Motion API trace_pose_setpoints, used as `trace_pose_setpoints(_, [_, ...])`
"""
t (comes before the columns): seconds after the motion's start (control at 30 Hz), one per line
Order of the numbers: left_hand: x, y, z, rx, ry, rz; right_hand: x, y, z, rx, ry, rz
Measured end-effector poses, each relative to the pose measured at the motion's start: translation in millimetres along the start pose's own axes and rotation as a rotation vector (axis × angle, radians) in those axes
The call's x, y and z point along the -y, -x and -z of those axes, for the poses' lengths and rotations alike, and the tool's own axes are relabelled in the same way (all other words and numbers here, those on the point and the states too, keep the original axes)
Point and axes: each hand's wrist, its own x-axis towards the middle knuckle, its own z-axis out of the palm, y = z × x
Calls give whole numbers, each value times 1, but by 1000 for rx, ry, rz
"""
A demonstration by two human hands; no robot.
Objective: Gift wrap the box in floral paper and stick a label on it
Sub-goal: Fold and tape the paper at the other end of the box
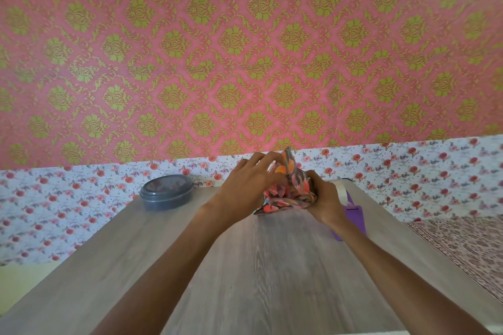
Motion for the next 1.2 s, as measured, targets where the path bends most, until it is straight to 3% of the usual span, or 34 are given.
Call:
trace_pose_setpoints(0.2, [4,8,6,-121,-181,-21,-5,5,-2,-62,17,8])
trace_pose_setpoints(0.37, [6,11,22,-239,-166,186,-4,5,5,-80,-81,-100])
trace_pose_setpoints(0.47, [7,13,27,-170,-228,212,-4,10,4,-118,-81,-35])
trace_pose_setpoints(0.77, [-9,15,28,13,-286,272,-1,3,0,-83,13,-108])
trace_pose_setpoints(0.93, [-11,14,8,-198,-311,197,0,6,0,-113,51,-82])
trace_pose_setpoints(1.1, [-6,22,2,-319,46,439,-3,3,6,-113,52,-120])
trace_pose_setpoints(1.2, [-8,24,0,-345,-8,425,-1,1,3,-107,63,-107])
